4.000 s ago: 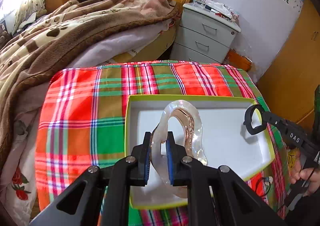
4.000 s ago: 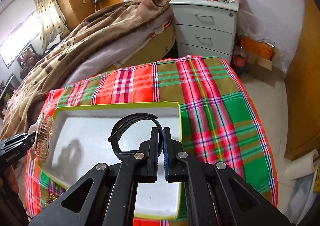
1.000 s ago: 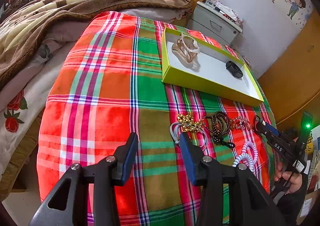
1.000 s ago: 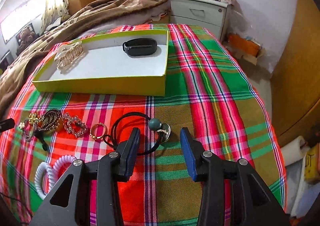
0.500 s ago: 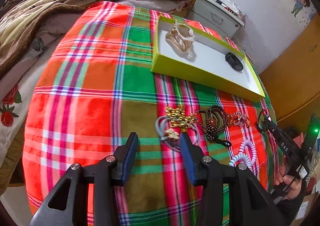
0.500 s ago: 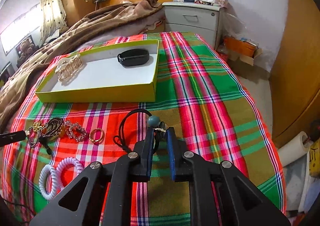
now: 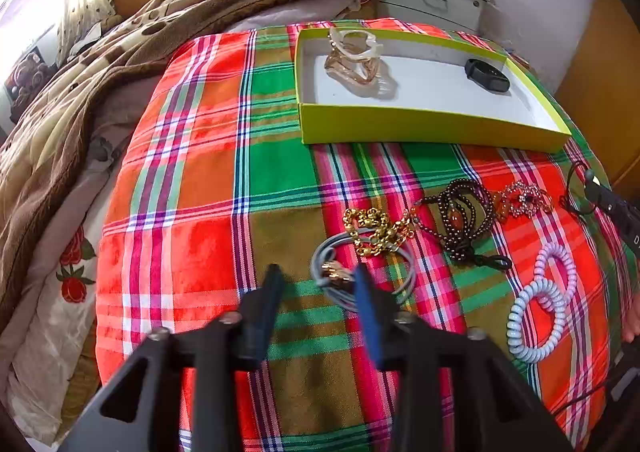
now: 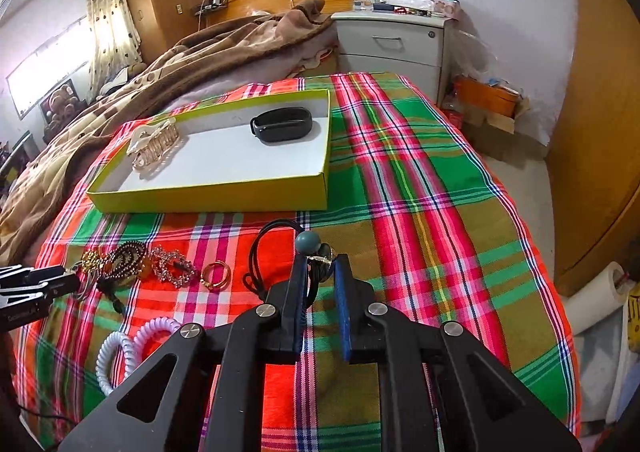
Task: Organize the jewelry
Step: 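Grasp the grey cord with the left tool while the right tool carries the hair tie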
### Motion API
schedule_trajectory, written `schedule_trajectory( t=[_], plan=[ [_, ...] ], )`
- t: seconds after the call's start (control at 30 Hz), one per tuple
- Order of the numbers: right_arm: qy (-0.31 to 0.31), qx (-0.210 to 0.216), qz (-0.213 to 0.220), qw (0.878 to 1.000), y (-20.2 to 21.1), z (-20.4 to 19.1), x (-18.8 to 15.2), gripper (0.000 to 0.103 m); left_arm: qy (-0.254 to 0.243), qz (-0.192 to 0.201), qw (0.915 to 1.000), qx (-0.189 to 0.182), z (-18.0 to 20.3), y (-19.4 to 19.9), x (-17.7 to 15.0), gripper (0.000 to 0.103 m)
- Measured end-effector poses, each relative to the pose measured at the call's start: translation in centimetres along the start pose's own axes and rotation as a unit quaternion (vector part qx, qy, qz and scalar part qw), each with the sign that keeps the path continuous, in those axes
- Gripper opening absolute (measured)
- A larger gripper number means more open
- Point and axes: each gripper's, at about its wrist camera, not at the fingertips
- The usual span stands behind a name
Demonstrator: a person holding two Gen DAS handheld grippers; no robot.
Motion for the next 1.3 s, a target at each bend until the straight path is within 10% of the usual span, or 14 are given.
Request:
schedule_trajectory(
  t=[0.07, 0.6, 0.8, 1.3],
  plan=[
    [-0.002, 0.0, 0.001, 1.0, 0.1, 0.0, 0.0, 0.014, -0.008, 0.001, 1.0, 0.003, 0.0, 0.1, 0.0, 0.019],
    [-0.005, 0.003, 0.01, 1.0, 0.7, -0.5, 0.1, 0.014, -0.021, 0.096, 0.9941, -0.045, 0.1, 4.4, 1.8, 0.019],
    [-0.008, 0.002, 0.01, 1.0, 0.7, -0.4, 0.1, 0.014, -0.038, 0.134, 0.9836, -0.114, 0.9, 6.4, 2.3, 0.019],
    [0.001, 0.014, 0.019, 1.0, 1.4, -1.0, 1.4, 0.014, -0.017, 0.104, 0.9865, -0.125, 0.7, 4.8, 3.1, 0.019]
  ],
)
Point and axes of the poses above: each gripper's, at about its wrist camera, not at the fingertips, and y roughly against the way its jaws point, z to its right, x to its top, and after that the axes turned 11 degrees about -x, right-handed
